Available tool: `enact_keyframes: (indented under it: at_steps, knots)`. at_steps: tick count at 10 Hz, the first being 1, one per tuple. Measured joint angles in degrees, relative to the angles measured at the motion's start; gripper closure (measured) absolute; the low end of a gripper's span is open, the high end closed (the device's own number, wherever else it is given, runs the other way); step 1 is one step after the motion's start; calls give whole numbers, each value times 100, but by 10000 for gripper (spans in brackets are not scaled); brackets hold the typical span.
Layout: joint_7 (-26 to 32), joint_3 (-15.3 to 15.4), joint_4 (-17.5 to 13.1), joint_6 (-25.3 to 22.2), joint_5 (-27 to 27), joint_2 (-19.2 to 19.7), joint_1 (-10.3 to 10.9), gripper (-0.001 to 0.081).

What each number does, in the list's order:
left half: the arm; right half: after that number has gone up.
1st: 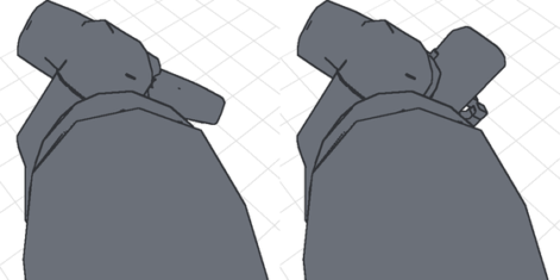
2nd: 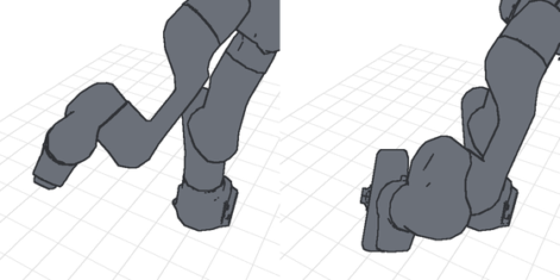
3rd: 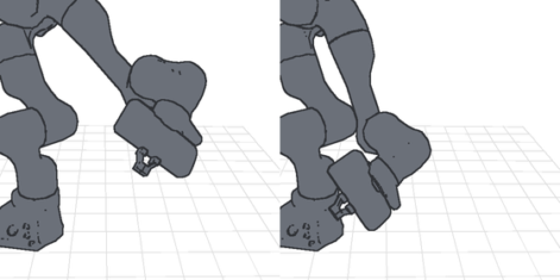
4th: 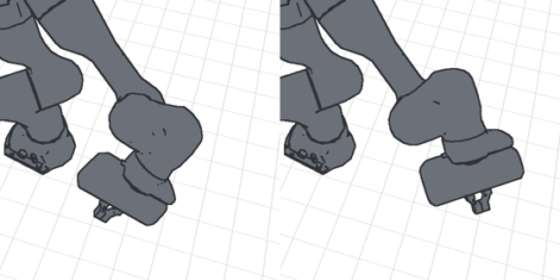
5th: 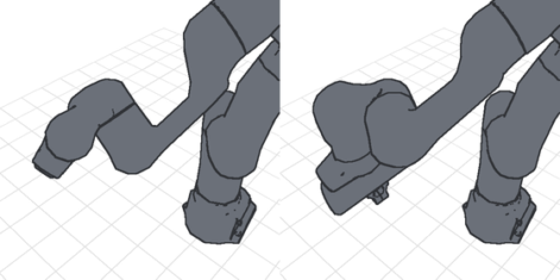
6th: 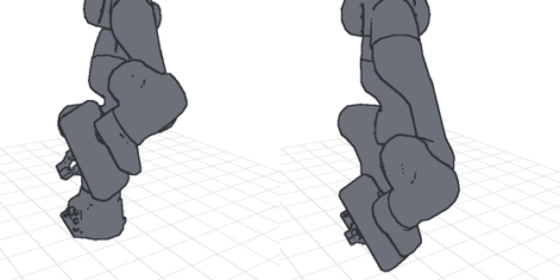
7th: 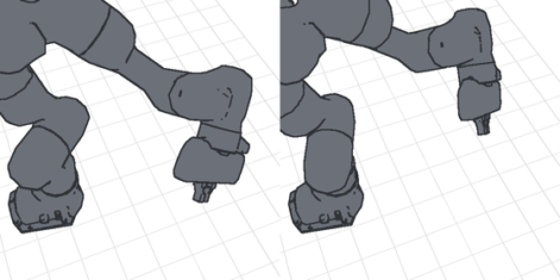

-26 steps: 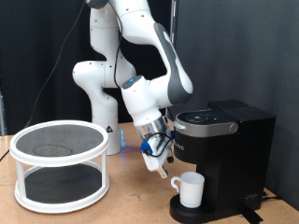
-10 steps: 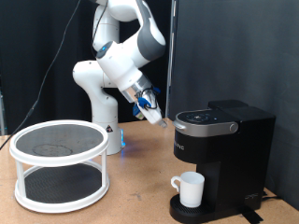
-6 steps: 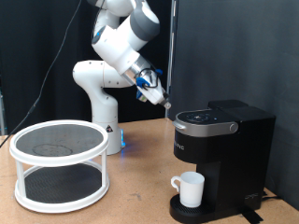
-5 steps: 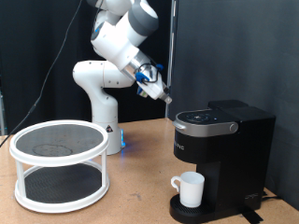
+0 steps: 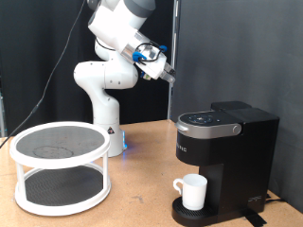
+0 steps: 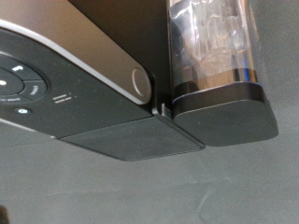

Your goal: Make a cup of coffee with the keurig machine

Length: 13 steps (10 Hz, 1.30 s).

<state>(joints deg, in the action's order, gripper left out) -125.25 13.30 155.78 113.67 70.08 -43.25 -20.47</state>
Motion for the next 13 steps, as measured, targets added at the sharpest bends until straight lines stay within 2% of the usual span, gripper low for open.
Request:
enact_keyframes:
  at_steps: [2, 3, 5, 7, 9, 11, 13]
  knots:
    - [-152, -60, -255, 19, -24, 61, -127, 72]
    - [-256, -56, -478, 3, -417, 146, -214, 72]
    - [-457, 147, -1011, 9, -1664, 371, -455, 72]
    - [-671, 441, -1623, -242, -2915, 742, -625, 72]
    - [-1025, 666, -2228, -598, -3578, 1303, -777, 72]
    - [-942, 708, -2189, -401, -3496, 1276, -763, 72]
    - [-921, 1018, -2457, -333, -3995, 1446, -759, 72]
